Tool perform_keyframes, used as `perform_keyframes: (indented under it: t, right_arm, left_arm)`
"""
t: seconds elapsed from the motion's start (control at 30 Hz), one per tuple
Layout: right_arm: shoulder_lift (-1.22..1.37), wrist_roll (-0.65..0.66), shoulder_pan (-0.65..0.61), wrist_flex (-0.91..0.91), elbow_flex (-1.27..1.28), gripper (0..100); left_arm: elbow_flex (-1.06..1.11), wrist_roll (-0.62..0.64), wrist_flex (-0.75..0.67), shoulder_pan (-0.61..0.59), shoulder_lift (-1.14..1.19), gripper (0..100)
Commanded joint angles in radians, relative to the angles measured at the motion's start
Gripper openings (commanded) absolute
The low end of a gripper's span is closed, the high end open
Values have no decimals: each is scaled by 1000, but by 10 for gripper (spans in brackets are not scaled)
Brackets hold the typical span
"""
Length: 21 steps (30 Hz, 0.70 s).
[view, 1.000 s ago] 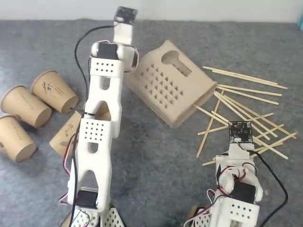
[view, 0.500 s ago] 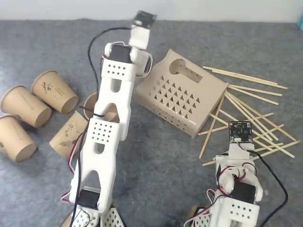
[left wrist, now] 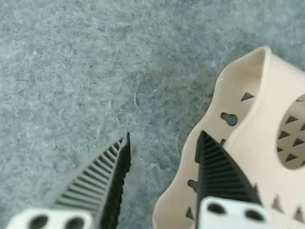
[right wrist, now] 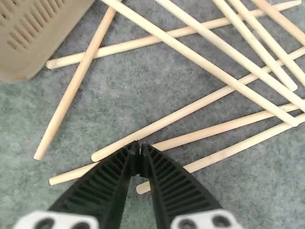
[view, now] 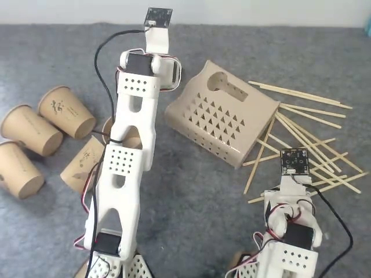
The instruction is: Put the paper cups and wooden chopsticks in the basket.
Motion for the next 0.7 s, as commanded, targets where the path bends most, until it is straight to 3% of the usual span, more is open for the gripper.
perform_keyframes:
  t: [0.0, 0.23, 0.5, 0.67]
  right_arm:
    - [4, 15, 7, 12, -35, 7]
    - [4, 15, 7, 12, -35, 7]
    - [4, 15, 7, 12, -35, 7]
    - [4, 15, 7, 12, -35, 7]
  left_arm:
    - [-48, 58, 31, 12, -141, 220]
    - [2, 61, 35, 72, -180, 219]
    - [501, 77, 34, 80, -476, 217]
    - [664, 71, -41, 77, -598, 217]
